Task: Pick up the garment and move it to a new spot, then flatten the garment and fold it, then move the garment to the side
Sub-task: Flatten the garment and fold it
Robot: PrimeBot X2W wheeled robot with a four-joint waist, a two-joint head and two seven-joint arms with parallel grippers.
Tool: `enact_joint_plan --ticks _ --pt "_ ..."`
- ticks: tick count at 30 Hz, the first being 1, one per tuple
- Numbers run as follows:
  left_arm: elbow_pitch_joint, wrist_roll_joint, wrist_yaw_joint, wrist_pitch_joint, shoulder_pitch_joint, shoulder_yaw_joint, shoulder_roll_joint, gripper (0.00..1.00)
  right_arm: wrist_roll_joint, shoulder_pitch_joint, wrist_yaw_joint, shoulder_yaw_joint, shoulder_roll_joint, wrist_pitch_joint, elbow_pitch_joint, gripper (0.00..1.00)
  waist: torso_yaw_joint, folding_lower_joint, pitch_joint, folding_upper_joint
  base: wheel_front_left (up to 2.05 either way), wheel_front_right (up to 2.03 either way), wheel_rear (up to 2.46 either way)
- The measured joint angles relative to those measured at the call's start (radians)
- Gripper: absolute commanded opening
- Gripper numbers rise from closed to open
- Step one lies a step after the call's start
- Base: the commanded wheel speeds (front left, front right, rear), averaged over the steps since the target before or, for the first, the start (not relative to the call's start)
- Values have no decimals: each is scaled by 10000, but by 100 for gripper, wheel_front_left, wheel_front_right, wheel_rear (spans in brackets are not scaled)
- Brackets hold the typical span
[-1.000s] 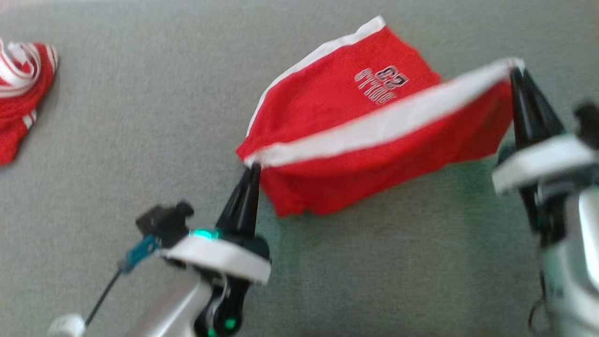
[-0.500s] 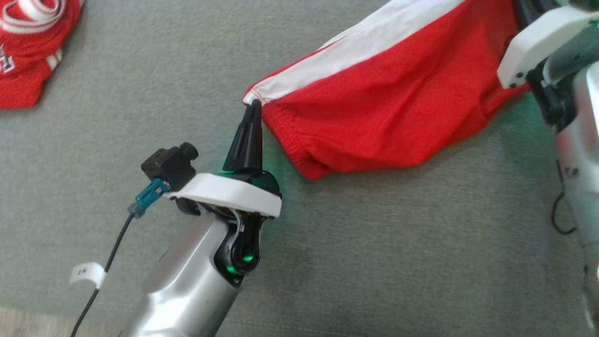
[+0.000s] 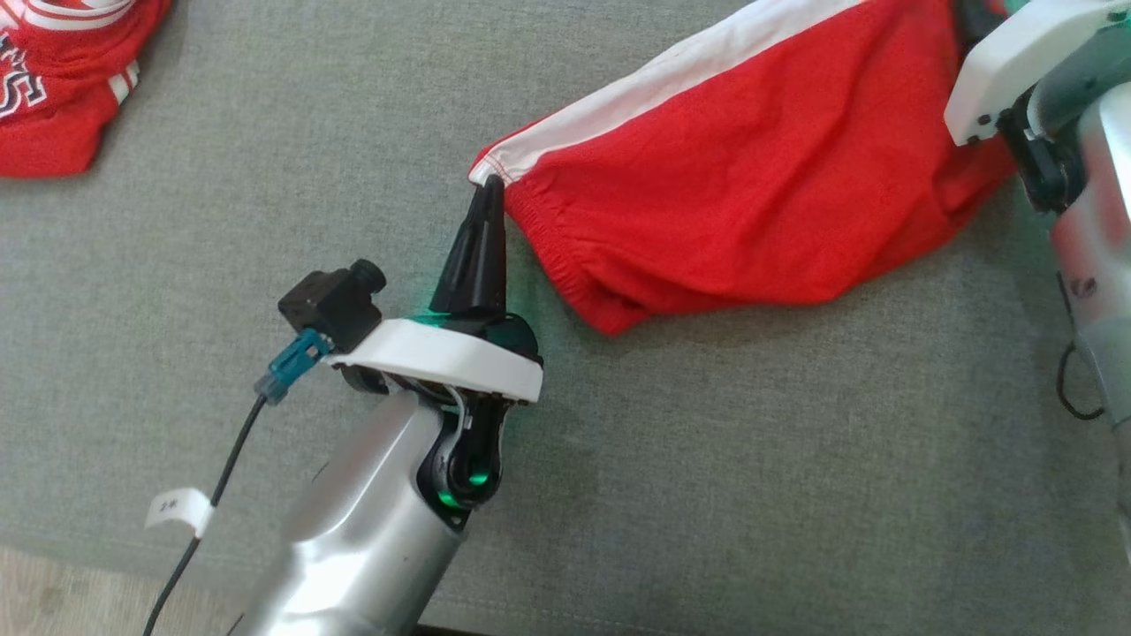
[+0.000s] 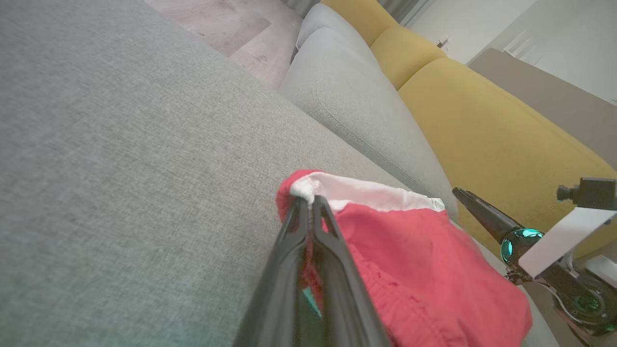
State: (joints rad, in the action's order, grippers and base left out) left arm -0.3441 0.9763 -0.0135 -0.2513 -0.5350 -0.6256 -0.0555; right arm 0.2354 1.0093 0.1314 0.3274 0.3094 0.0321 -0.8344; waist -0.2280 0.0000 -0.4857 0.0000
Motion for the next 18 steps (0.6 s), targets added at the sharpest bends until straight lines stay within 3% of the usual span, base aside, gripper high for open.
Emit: enact_joint_plan --ticks 6,10,18 --pt "458 -142 -15 -10 162 -25 -90 100 364 100 0 380 21 -562 -502 100 92 0 187 0 0 0 0" --pt "978 -518 -249 -10 716 -132 -523 100 660 99 0 777 203 -646 -729 100 108 -1 491 0 0 0 0" --pt "2320 -1250 -782 -10 1784 -86 -1398 100 1745 -245 0 1580 512 374 -1041 100 10 -3 1186 0 0 0 0"
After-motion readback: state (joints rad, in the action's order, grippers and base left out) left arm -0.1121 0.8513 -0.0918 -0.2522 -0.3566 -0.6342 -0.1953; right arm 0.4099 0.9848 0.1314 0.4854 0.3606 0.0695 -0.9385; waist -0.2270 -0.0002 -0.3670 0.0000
